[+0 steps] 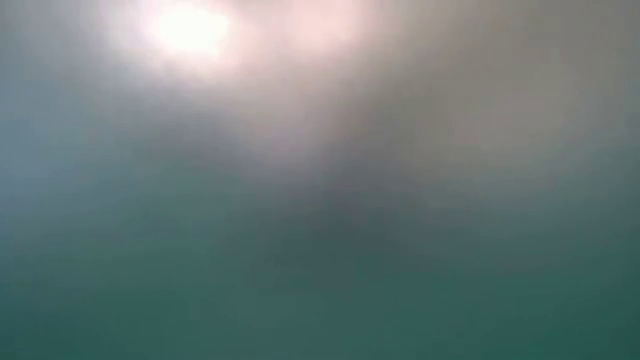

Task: Sort Maruchan noodles
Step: Put the blue noodle pack into the yellow bin

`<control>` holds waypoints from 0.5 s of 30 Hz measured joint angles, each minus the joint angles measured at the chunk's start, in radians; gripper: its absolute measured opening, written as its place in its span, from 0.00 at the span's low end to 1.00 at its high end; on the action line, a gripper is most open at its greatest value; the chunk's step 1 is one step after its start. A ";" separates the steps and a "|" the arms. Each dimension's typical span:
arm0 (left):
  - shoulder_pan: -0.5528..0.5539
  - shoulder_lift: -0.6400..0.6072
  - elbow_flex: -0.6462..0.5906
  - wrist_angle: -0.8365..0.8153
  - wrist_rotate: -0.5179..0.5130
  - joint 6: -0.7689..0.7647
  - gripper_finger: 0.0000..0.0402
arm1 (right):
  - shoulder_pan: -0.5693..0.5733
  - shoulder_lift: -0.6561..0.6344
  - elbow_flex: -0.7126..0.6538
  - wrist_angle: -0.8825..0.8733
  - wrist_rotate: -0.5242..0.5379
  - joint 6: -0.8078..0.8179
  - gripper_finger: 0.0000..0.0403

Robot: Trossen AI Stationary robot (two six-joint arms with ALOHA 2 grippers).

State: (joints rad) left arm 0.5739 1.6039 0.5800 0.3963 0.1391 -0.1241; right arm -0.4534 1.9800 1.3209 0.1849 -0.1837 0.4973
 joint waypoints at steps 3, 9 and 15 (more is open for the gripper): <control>-0.003 0.000 0.000 0.013 -0.024 -0.001 0.20 | 0.000 0.007 0.000 0.016 0.001 0.000 0.50; -0.007 0.000 0.000 0.014 -0.052 0.000 0.20 | 0.000 0.028 0.000 0.014 0.001 0.000 0.36; -0.008 0.000 0.009 0.017 -0.053 0.000 0.20 | -0.001 0.029 0.000 0.014 0.001 -0.002 0.20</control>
State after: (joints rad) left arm 0.5655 1.6039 0.5891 0.4136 0.0864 -0.1238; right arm -0.4541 2.0094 1.3212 0.1993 -0.1829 0.4957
